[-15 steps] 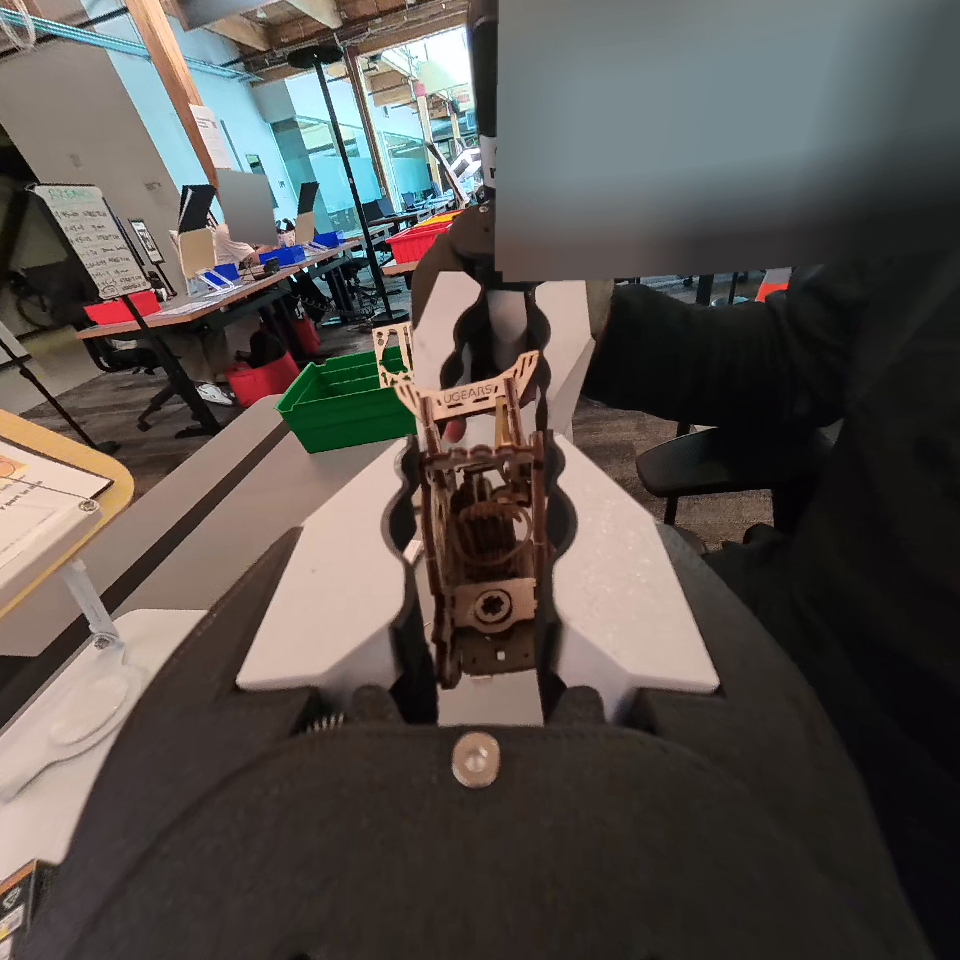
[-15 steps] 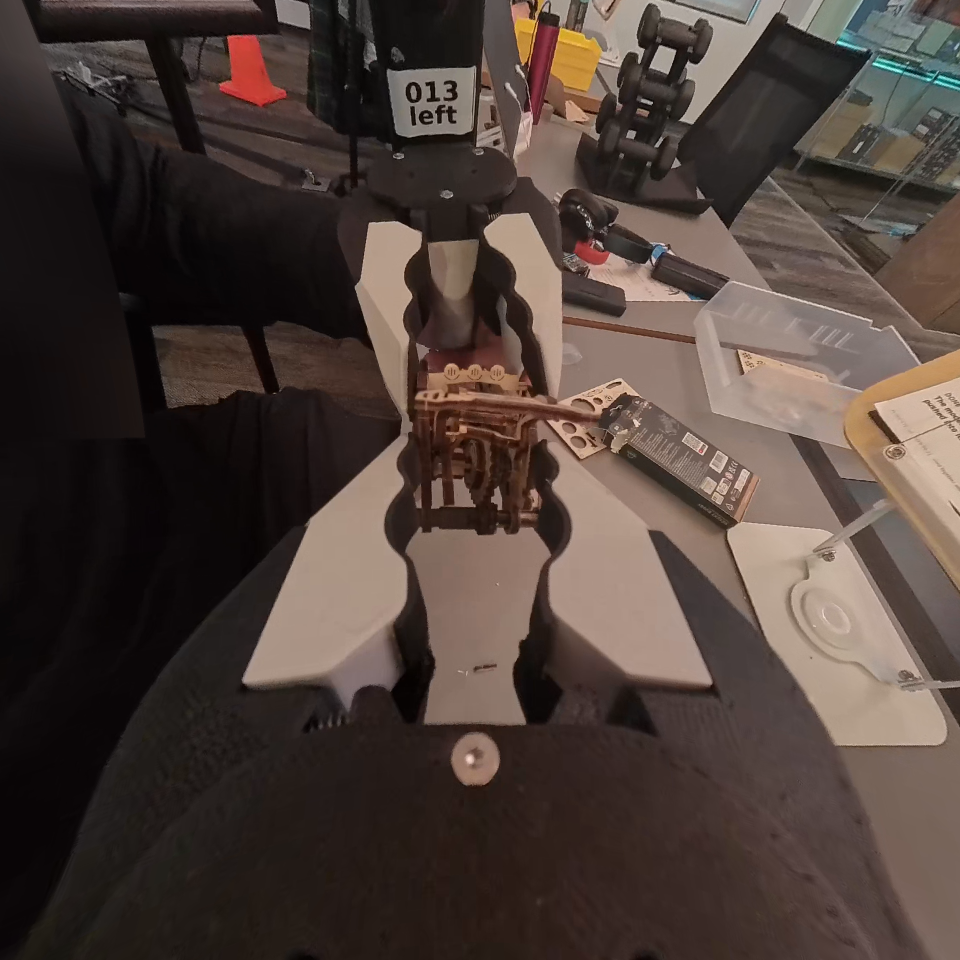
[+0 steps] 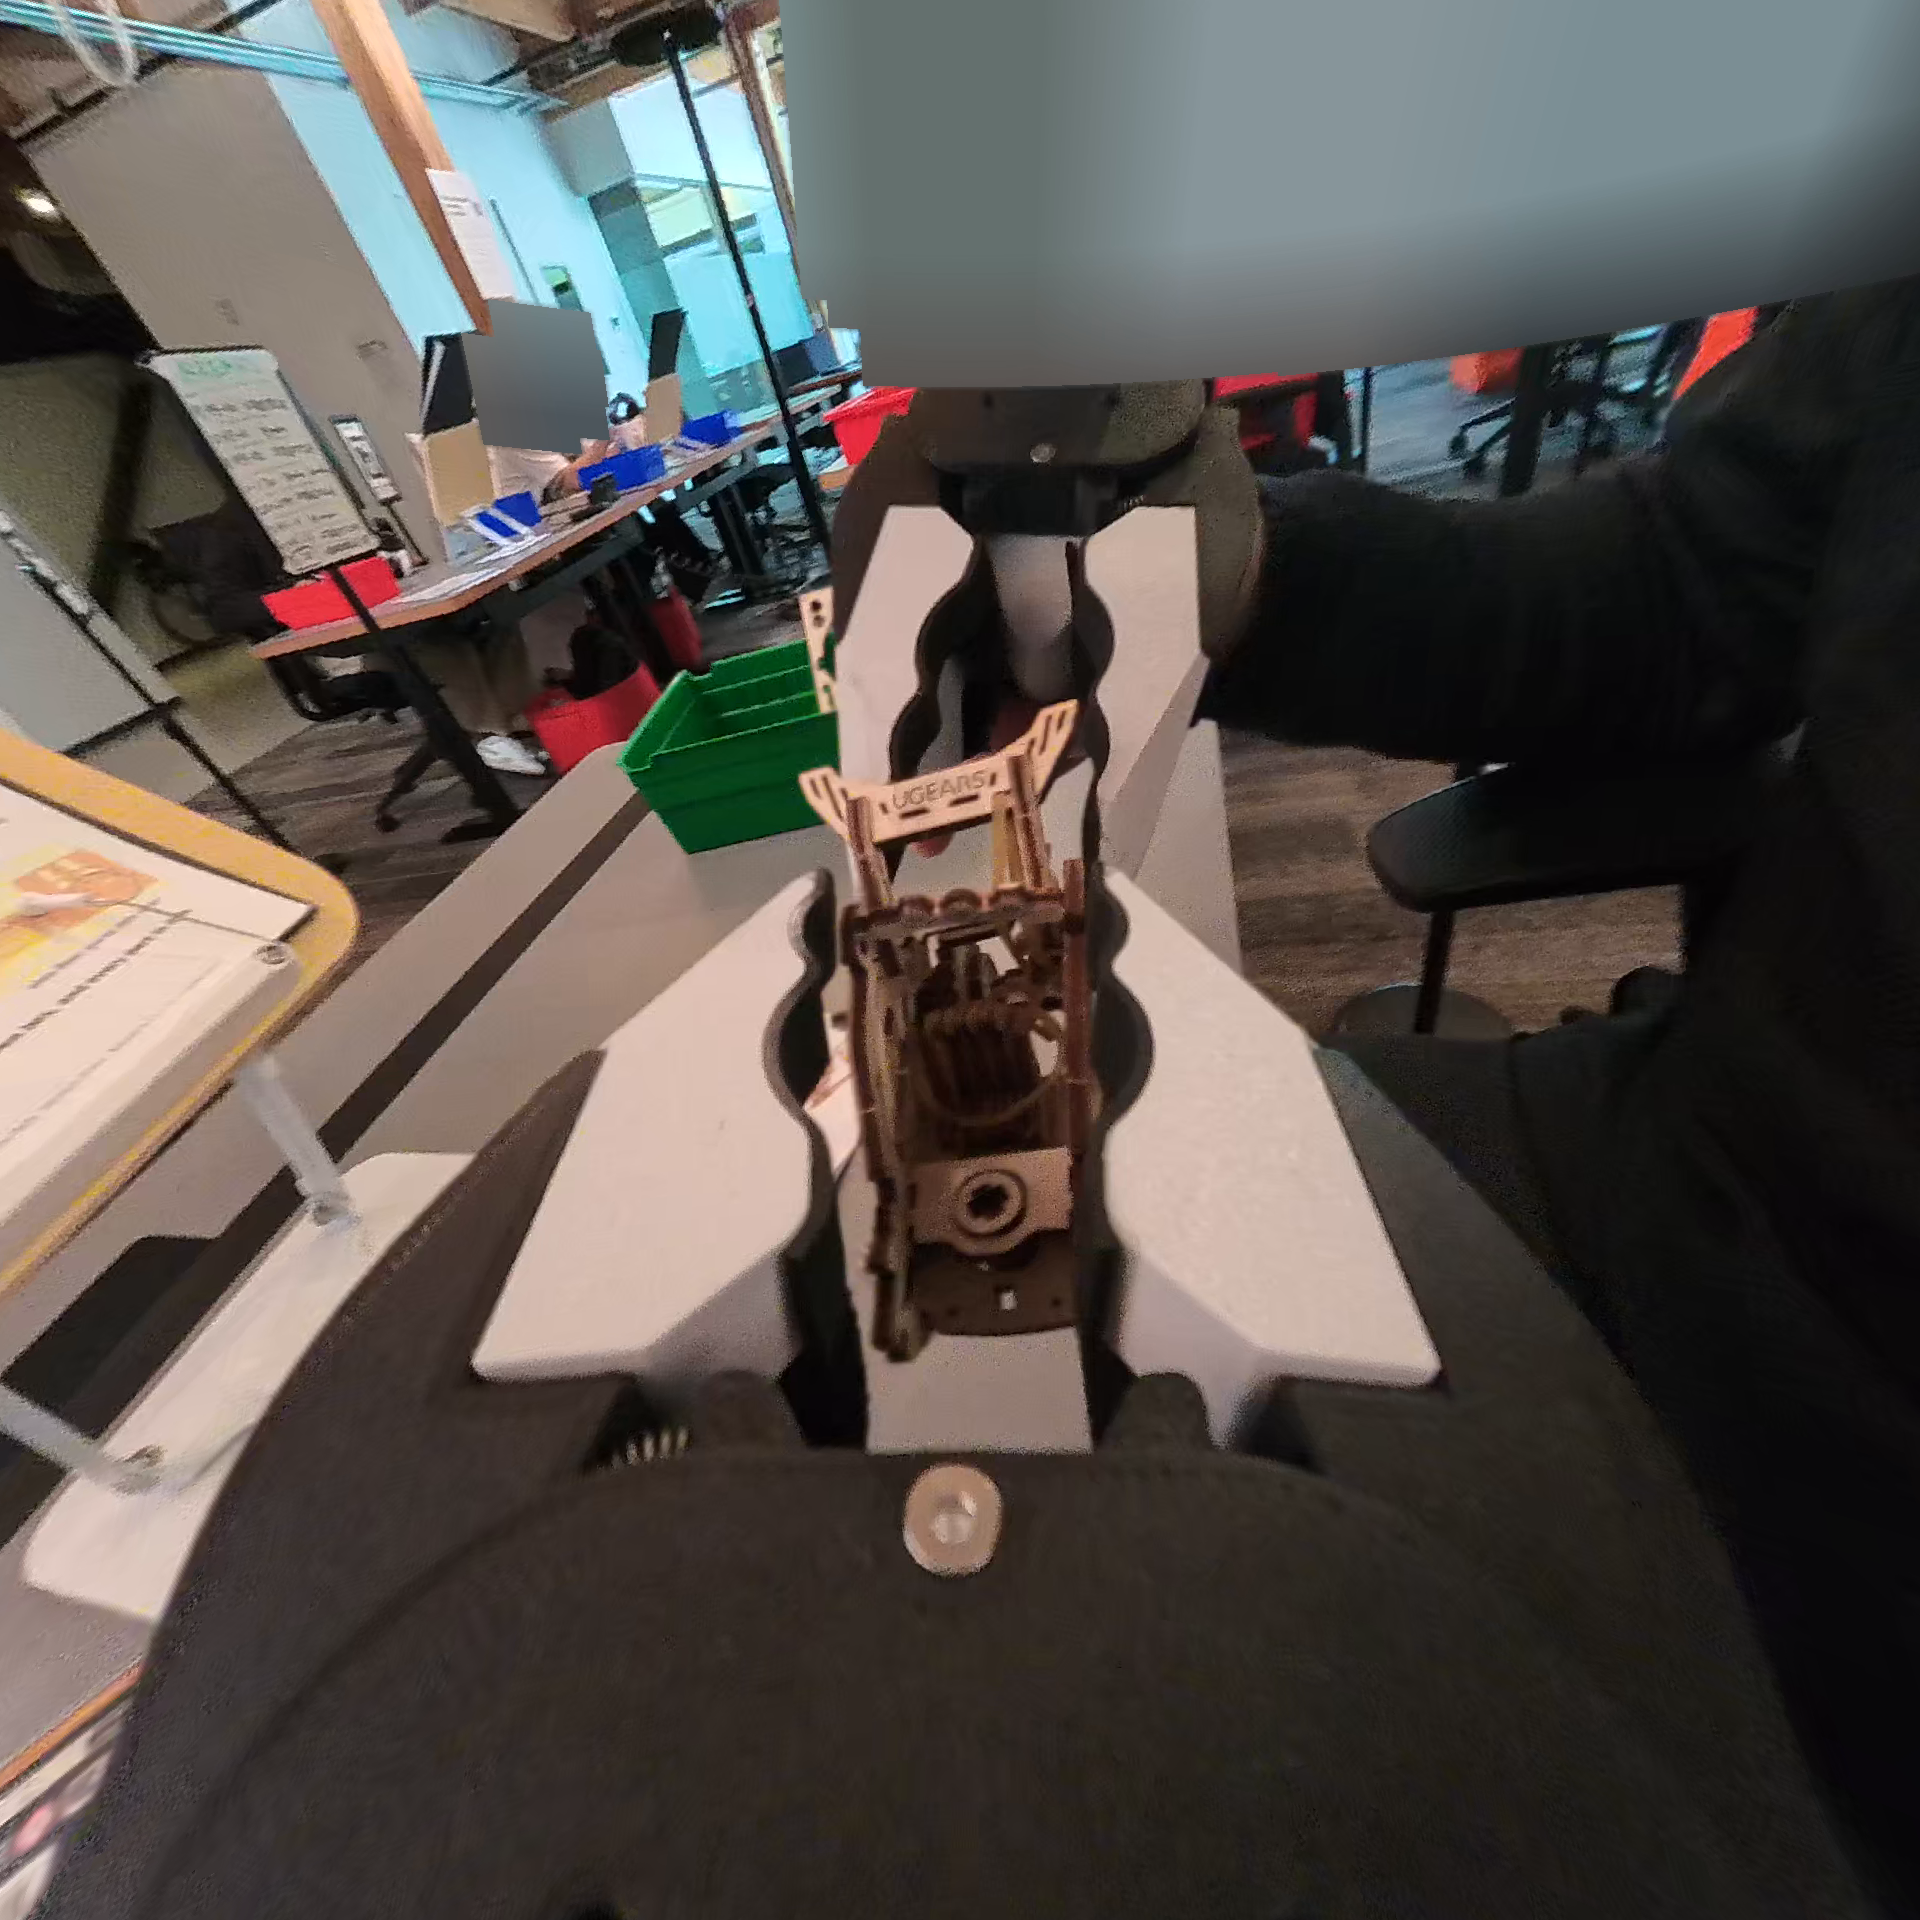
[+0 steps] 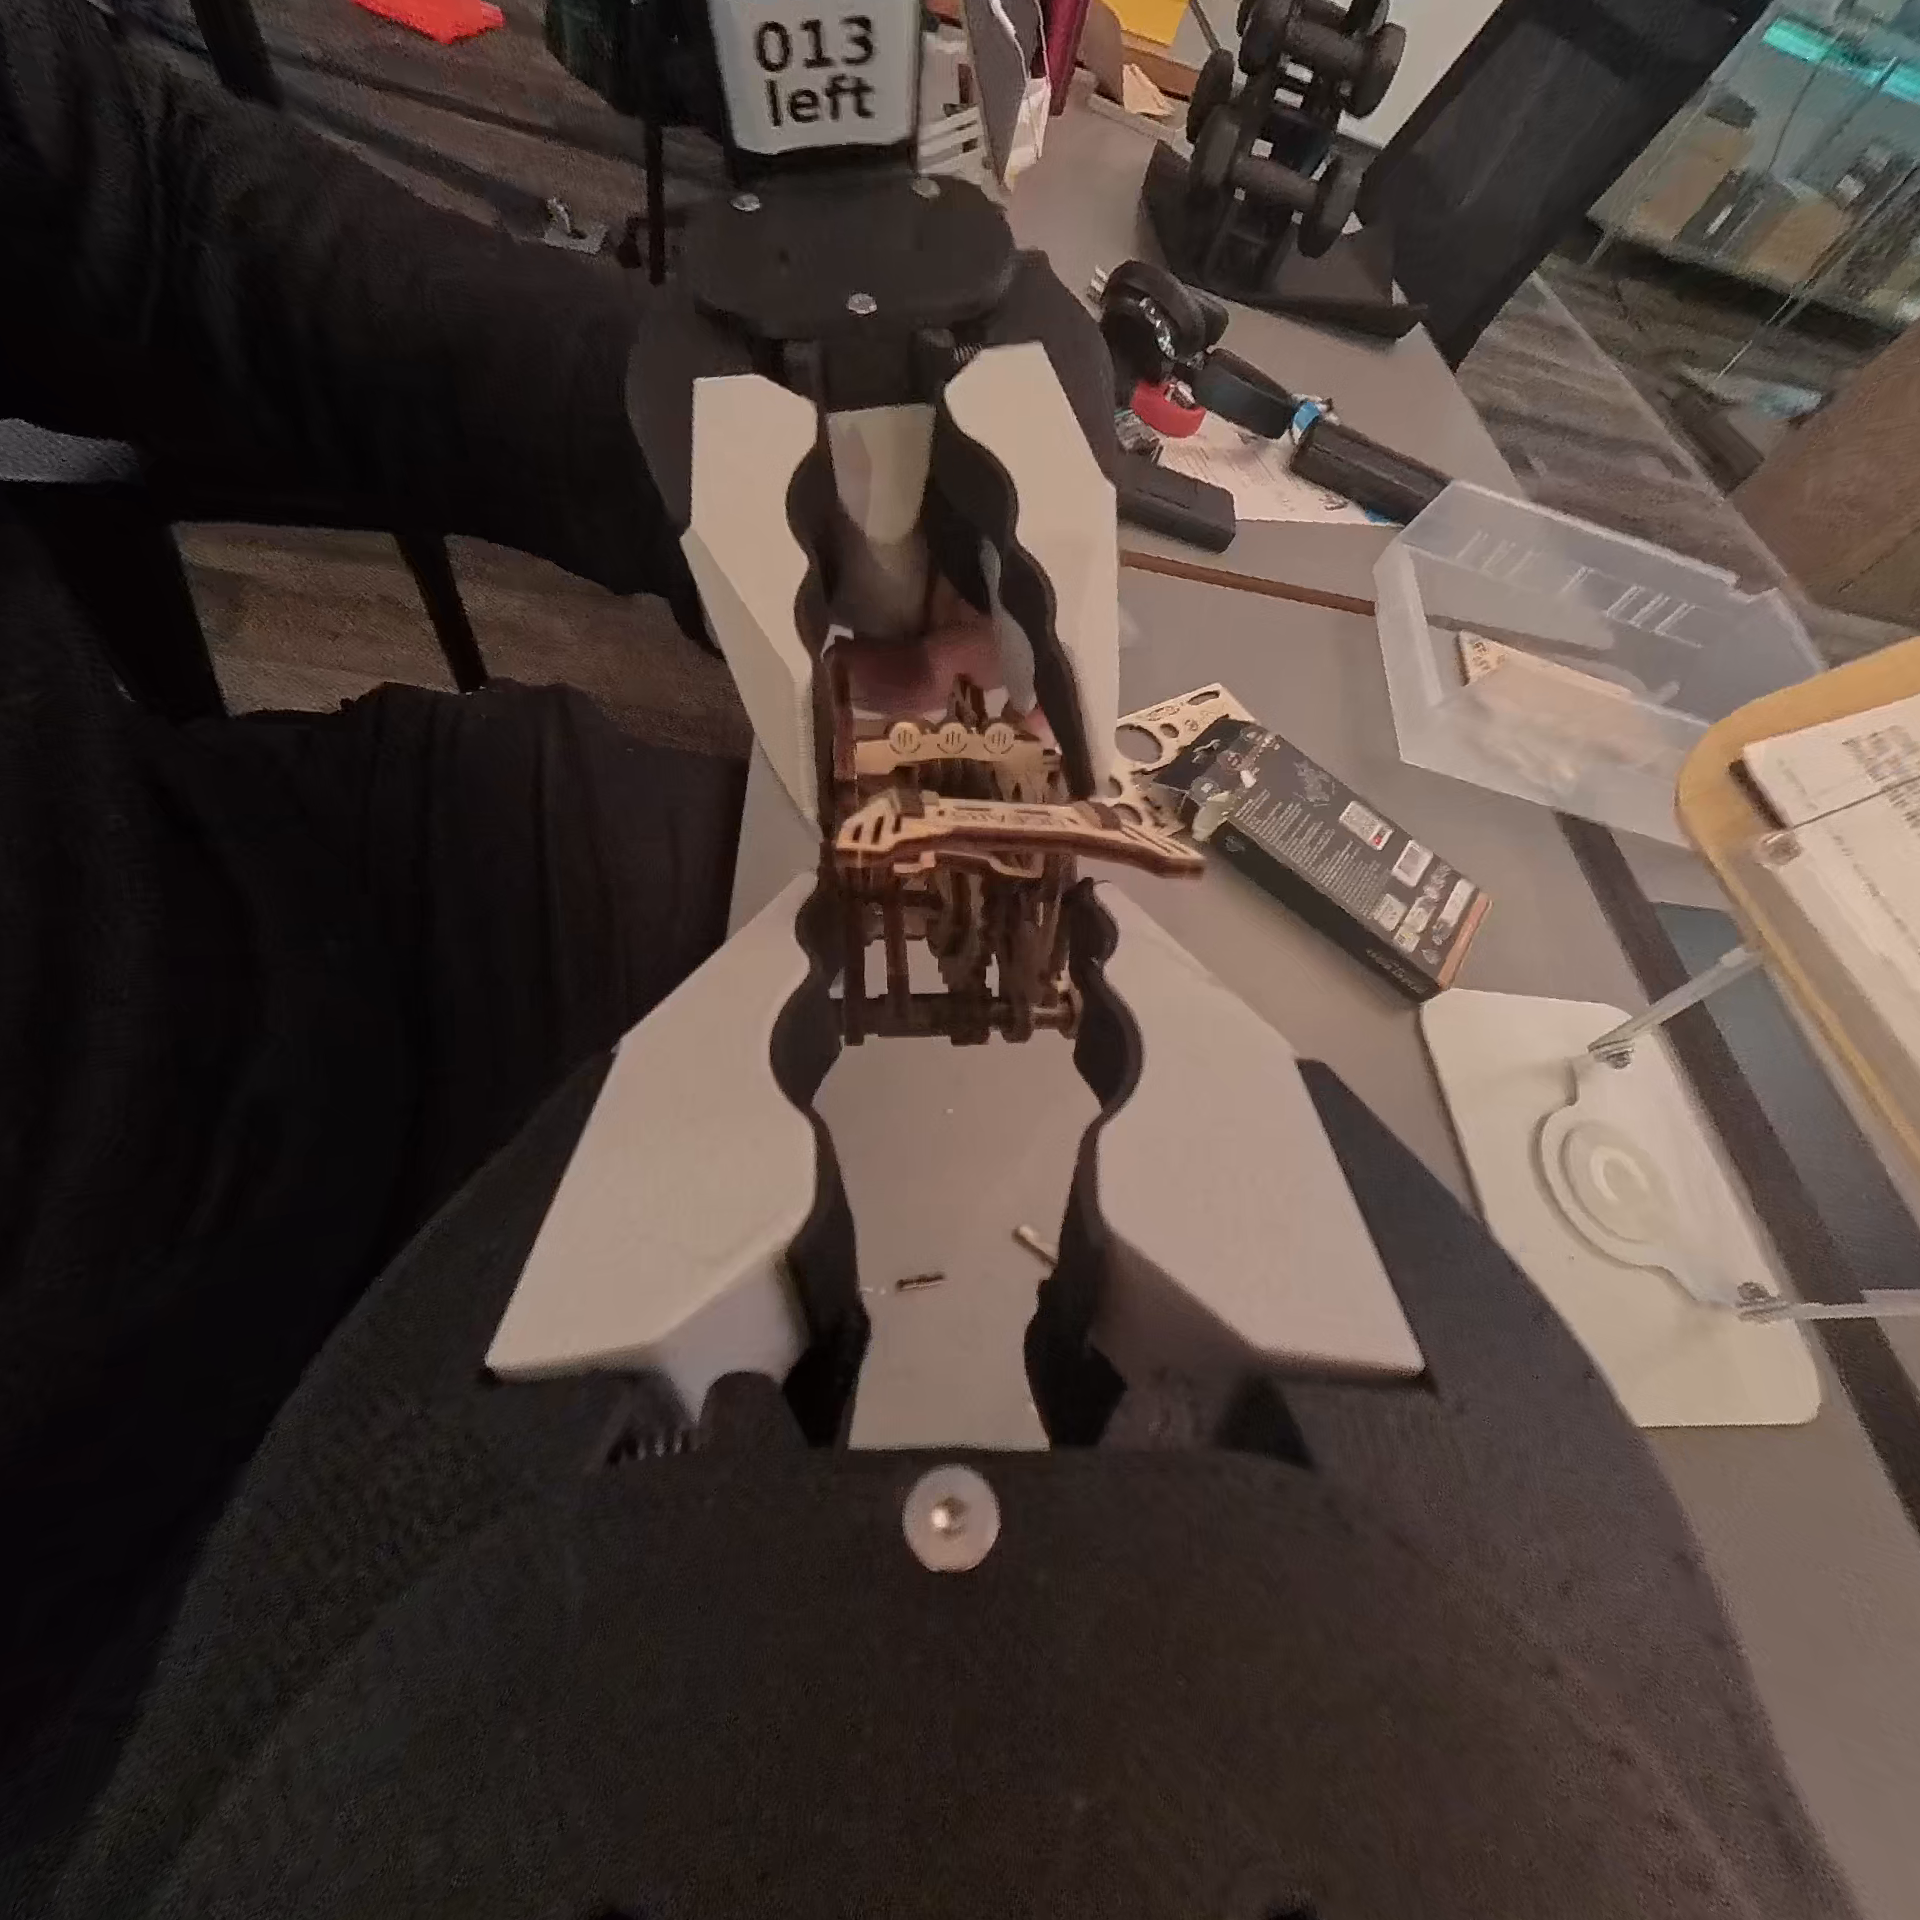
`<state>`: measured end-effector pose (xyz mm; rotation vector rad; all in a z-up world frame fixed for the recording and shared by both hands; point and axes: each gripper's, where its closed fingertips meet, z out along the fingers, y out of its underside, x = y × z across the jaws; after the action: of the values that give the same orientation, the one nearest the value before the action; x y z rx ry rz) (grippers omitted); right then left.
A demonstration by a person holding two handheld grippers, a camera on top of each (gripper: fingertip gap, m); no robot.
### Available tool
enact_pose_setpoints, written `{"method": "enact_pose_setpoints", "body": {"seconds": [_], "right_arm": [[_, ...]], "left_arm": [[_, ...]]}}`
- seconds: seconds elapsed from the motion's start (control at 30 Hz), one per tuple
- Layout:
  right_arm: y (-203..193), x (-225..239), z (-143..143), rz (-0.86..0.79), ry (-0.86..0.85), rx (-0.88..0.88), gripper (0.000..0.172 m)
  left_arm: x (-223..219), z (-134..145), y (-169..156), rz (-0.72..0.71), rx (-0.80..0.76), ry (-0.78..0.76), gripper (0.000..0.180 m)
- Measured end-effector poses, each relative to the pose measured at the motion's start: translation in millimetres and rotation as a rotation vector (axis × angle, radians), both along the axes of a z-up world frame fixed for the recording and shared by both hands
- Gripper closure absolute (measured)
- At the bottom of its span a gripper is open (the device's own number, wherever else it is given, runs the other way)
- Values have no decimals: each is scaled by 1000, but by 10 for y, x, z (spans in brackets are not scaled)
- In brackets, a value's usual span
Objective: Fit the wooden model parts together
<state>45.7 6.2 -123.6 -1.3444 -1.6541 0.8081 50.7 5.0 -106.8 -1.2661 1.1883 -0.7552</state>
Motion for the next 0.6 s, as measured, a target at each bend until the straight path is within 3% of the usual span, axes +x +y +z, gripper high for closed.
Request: {"method": "enact_pose_setpoints", "body": {"seconds": [0.13, 0.4, 0.6], "right_arm": [[46, 14, -147, 25, -23, -101, 130], [151, -26, -503, 75, -27, -211, 130], [306, -23, -718, 74, 19, -354, 122]], "left_arm": [[-52, -285, 40, 21, -78, 138, 125], [-116, -746, 150, 49, -223, 189, 135], [-175, -1095, 310, 26, -442, 154, 135]]}}
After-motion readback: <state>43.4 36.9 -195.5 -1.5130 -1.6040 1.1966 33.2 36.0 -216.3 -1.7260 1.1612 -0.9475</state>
